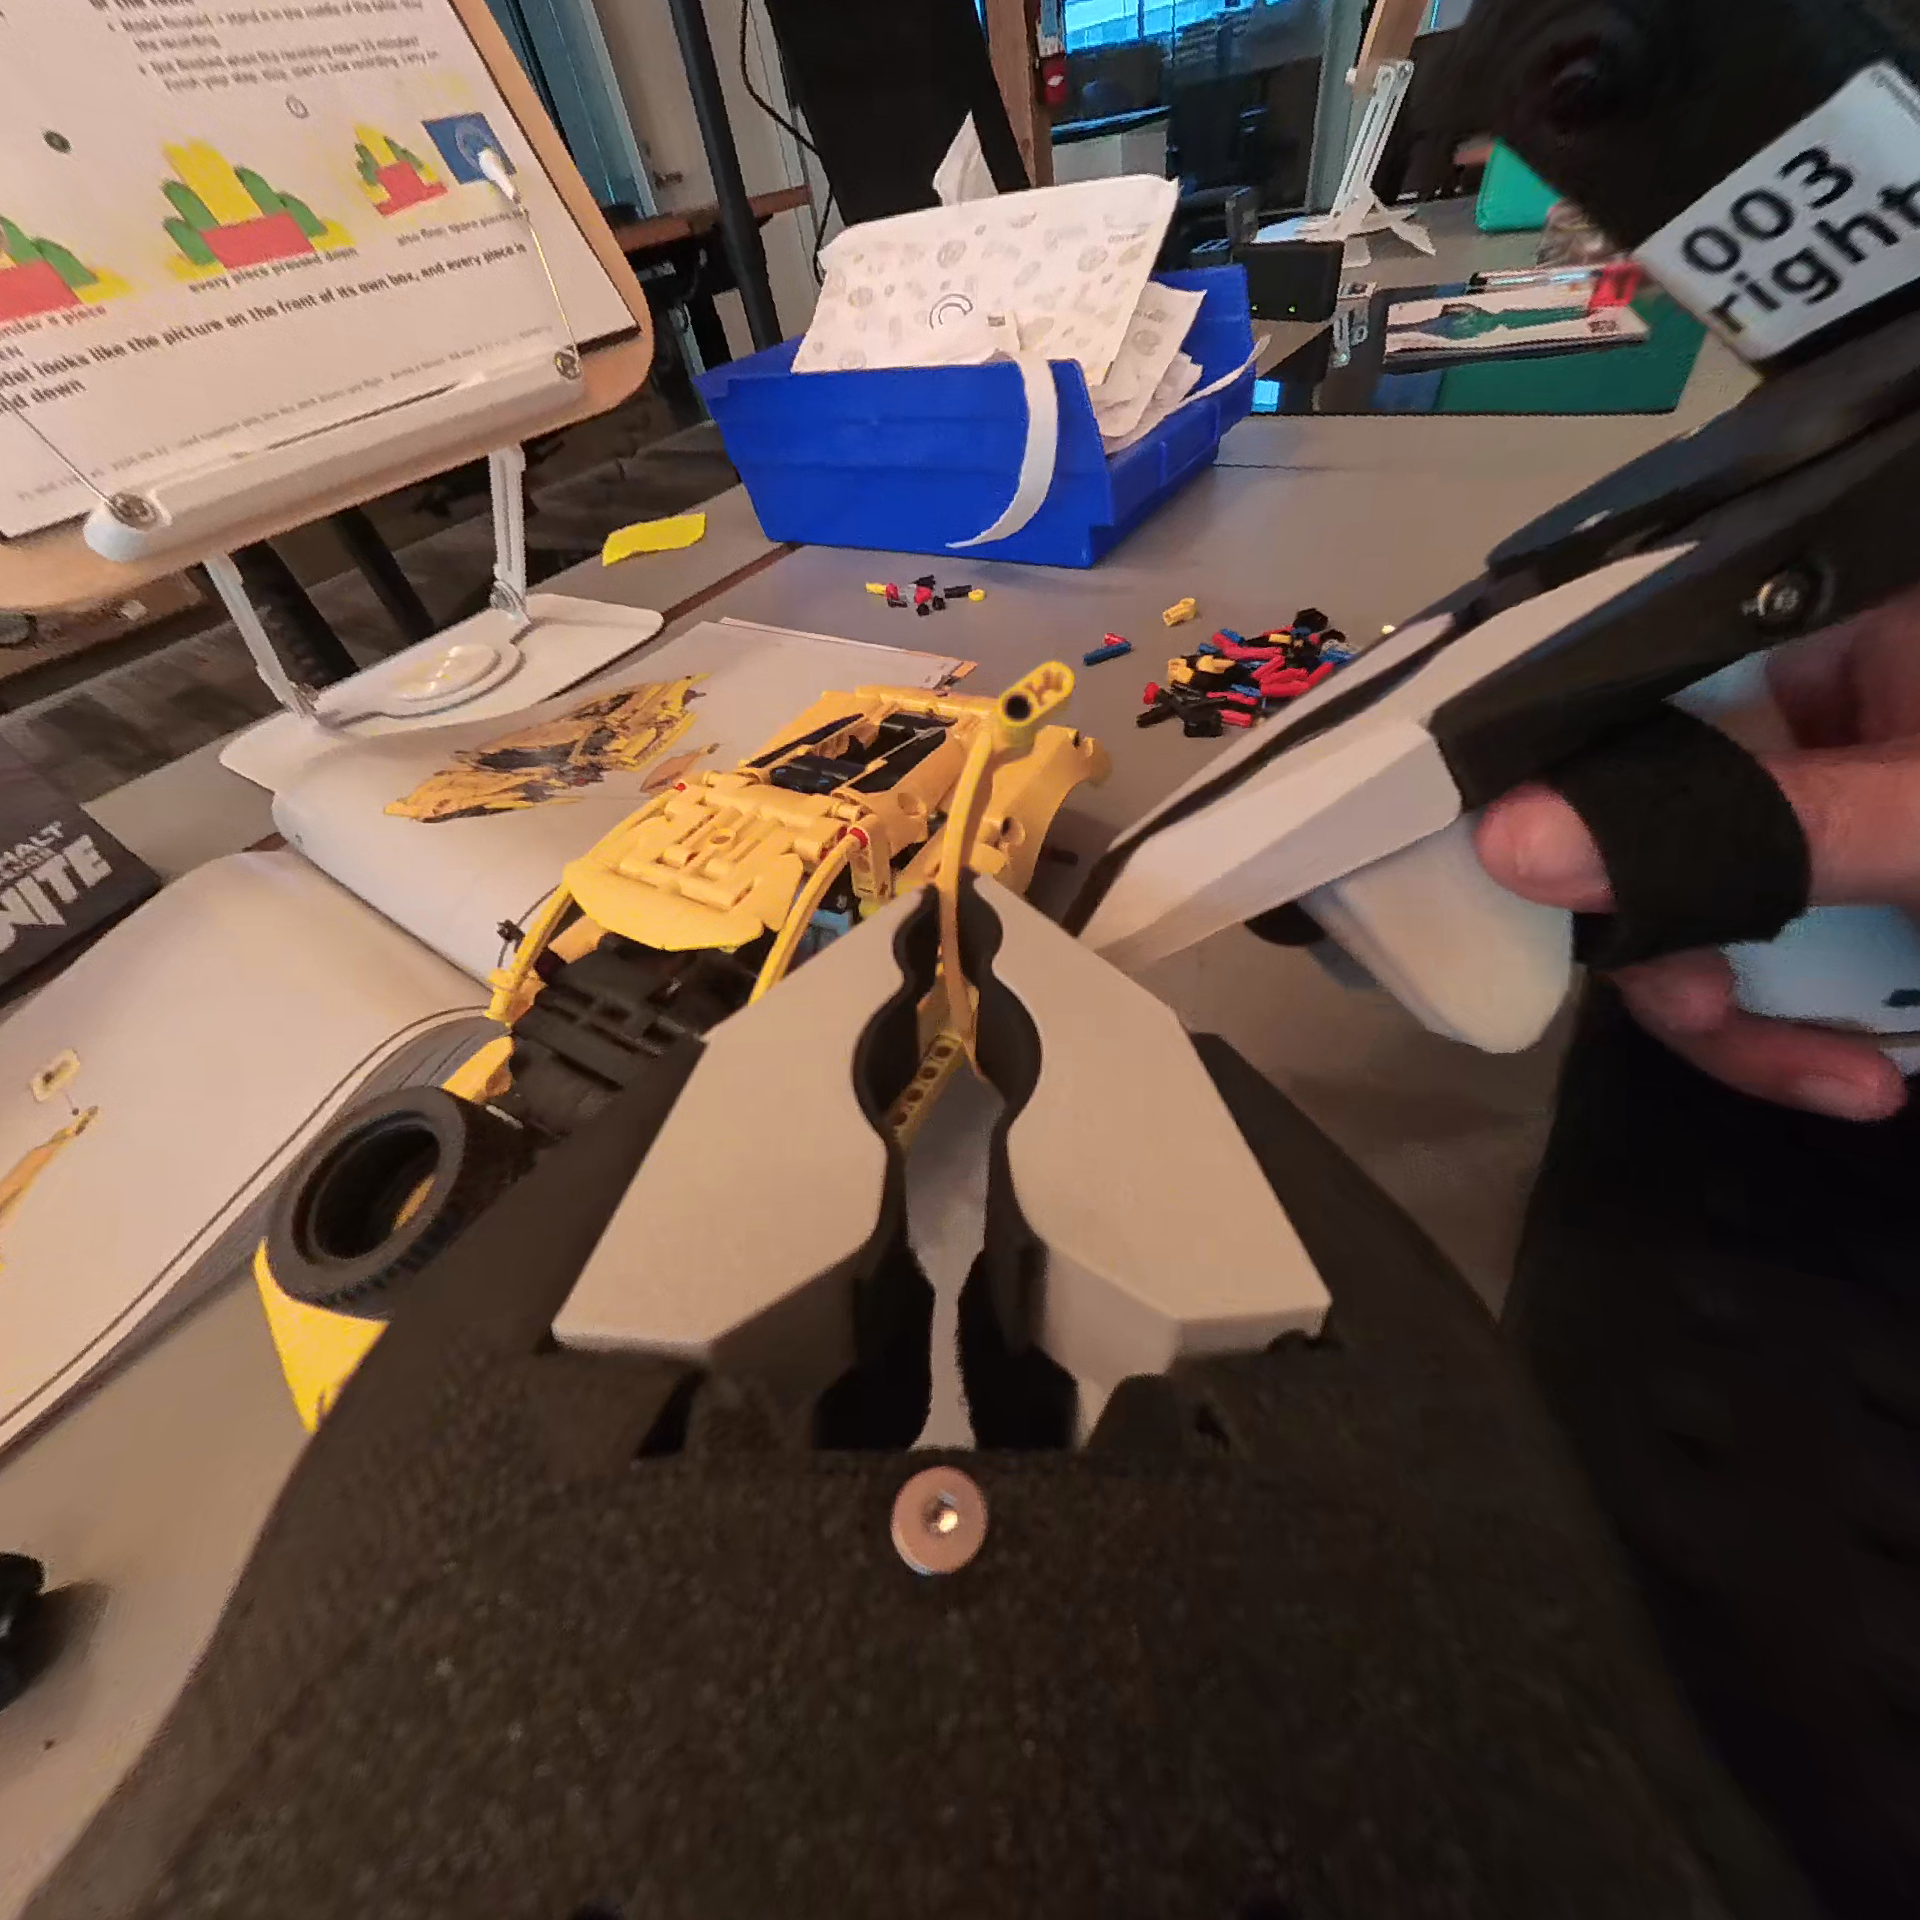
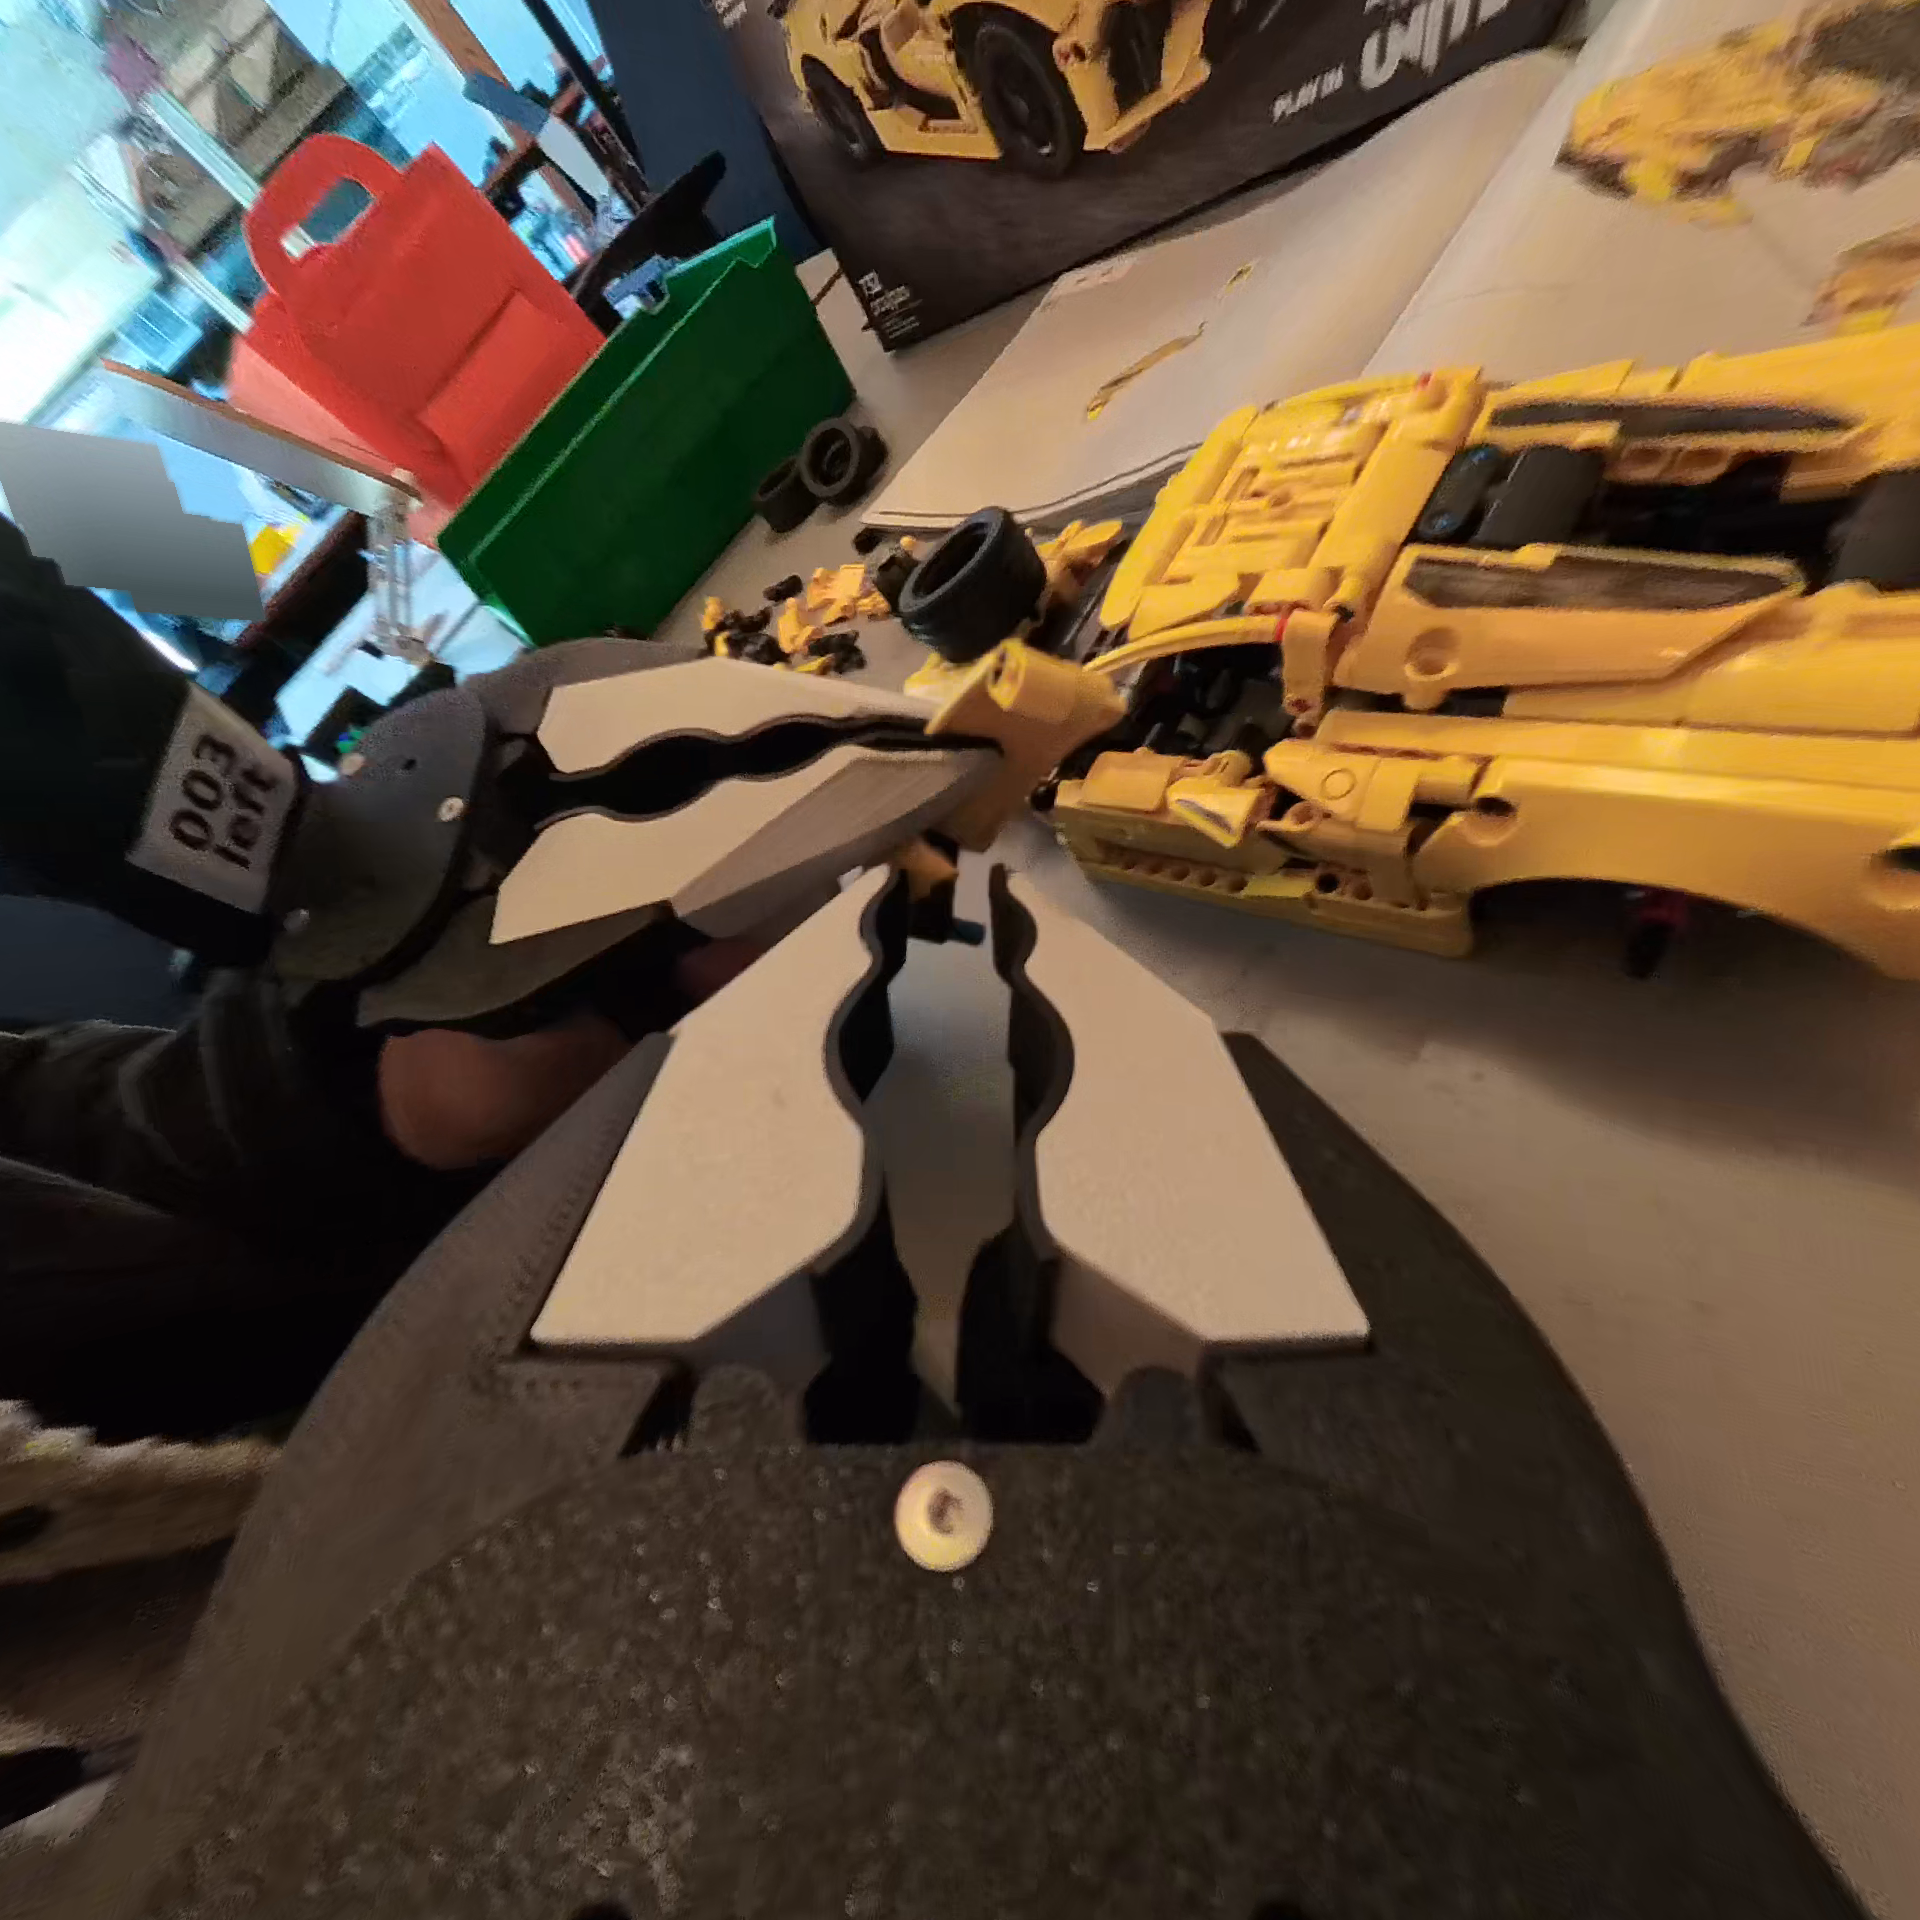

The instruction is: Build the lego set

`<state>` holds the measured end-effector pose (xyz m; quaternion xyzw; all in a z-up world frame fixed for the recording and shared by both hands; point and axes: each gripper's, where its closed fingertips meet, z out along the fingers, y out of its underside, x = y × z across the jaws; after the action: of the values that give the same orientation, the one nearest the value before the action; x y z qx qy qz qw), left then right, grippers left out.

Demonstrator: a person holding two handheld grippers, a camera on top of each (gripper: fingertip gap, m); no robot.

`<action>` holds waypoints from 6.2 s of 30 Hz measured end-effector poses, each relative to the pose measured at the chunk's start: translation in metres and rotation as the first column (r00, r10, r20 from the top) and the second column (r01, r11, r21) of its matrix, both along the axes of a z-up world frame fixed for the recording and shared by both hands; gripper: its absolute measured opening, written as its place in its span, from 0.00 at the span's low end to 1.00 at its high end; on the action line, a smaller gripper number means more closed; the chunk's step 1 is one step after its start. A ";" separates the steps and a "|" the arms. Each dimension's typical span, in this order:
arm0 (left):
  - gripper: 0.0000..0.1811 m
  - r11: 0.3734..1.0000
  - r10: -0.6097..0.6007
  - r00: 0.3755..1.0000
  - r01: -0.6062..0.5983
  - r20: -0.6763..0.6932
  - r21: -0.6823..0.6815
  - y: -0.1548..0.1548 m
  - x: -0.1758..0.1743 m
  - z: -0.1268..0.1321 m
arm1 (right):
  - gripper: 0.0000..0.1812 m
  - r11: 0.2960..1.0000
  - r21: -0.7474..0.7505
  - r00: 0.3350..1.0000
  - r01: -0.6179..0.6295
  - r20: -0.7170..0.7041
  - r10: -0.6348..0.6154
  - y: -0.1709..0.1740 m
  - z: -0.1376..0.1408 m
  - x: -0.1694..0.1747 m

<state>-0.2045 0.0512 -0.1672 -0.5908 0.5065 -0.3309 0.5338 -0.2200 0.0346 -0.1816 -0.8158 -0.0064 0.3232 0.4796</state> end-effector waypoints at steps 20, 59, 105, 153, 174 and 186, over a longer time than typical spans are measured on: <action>0.01 0.971 -0.008 0.986 0.047 0.166 -0.233 0.010 -0.006 0.012 | 0.18 0.981 0.093 0.974 -0.169 -0.136 0.181 0.002 0.012 -0.016; 0.14 0.474 -0.692 0.665 0.713 0.282 -0.517 -0.079 -0.054 0.012 | 0.08 0.625 0.190 0.653 -0.757 0.188 0.734 -0.059 0.017 -0.049; 0.14 0.709 -0.568 0.820 0.441 -0.074 -0.551 -0.031 -0.076 -0.045 | 0.13 0.678 -0.179 0.471 -0.713 0.594 0.652 -0.046 -0.074 -0.022; 0.14 0.842 -0.500 0.804 0.364 -0.322 -0.399 -0.033 -0.066 -0.075 | 0.03 0.721 -0.162 0.414 -0.674 0.725 0.551 -0.018 -0.054 -0.052; 0.14 0.889 -0.433 0.835 0.333 -0.340 -0.314 -0.022 -0.063 -0.071 | 0.08 0.764 -0.064 0.583 -0.643 0.606 0.541 -0.003 -0.047 -0.048; 0.14 0.883 -0.410 0.854 0.283 -0.320 -0.375 -0.015 -0.064 -0.072 | 0.01 0.760 -0.008 0.531 -0.650 0.710 0.462 -0.004 -0.045 -0.050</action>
<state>-0.2686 0.0364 -0.2390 -0.6195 0.6423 -0.3746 0.2517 -0.2695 0.0304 -0.2268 -0.7586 -0.4835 0.1373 0.4147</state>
